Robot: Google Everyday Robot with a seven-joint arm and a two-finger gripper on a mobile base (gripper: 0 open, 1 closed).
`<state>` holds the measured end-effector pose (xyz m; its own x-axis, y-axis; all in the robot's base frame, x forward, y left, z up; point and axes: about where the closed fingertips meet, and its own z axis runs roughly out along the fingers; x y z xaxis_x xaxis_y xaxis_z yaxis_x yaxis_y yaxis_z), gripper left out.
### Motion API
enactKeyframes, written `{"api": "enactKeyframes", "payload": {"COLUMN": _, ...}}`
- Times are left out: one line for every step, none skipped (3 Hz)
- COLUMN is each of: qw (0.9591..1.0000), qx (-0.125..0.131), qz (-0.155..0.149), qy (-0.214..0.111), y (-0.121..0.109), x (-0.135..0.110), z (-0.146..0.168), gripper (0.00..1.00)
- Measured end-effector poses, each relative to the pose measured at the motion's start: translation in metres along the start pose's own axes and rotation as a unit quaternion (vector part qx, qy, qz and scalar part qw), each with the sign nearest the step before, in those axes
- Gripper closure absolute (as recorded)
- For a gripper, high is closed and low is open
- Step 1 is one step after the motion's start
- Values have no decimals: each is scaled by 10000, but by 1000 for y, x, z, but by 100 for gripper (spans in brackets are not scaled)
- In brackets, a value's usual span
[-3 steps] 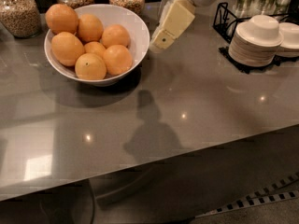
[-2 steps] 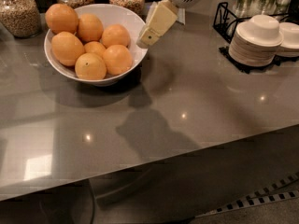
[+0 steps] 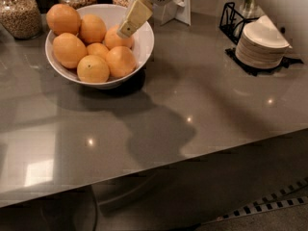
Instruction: Pick orange from white bowl
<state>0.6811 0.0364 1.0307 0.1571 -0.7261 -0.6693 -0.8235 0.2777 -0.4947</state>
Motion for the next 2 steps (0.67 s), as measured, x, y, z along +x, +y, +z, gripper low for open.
{"api": "enactKeyframes", "payload": {"qw": 9998, "qx": -52, "qz": -10, "qy": -217, "y": -11, "x": -13, "z": 32, "gripper": 0}}
{"api": "enactKeyframes", "payload": {"qw": 9991, "qx": -174, "qz": 91, "qy": -377, "y": -14, "x": -29, "z": 56, "gripper": 0}}
